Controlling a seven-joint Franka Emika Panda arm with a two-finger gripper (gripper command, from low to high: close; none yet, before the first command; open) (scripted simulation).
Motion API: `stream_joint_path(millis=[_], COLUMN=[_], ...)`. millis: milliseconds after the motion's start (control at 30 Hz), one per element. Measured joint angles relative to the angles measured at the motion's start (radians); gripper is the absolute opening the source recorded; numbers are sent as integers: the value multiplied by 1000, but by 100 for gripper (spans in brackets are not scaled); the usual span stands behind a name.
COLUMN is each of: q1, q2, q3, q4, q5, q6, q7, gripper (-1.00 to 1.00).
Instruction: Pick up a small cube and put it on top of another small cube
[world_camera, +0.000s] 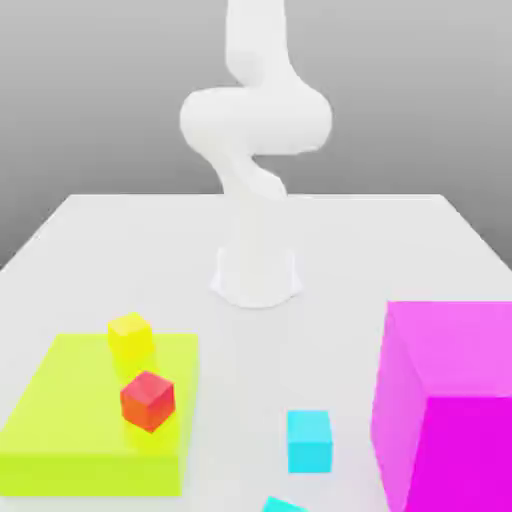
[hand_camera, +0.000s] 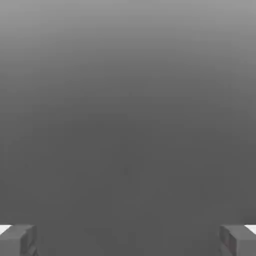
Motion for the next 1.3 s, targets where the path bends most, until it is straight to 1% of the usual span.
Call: stream_joint_path(millis=[300, 500, 733, 967, 1133, 1167, 1300], q1=[-70, -91, -87, -75, -51, -48, -48], q2=[332, 551, 802, 1047, 1228, 1247, 1247], q3=[80, 107, 110, 111, 84, 79, 80], q4=[11, 18, 25, 31, 63, 68, 68], q5=[-62, -109, -138, -106, -126, -130, -130], q6=[92, 152, 224, 302, 422, 437, 438], q7=[159, 269, 377, 443, 474, 477, 477], gripper=[0, 0, 0, 0, 0, -100, -100])
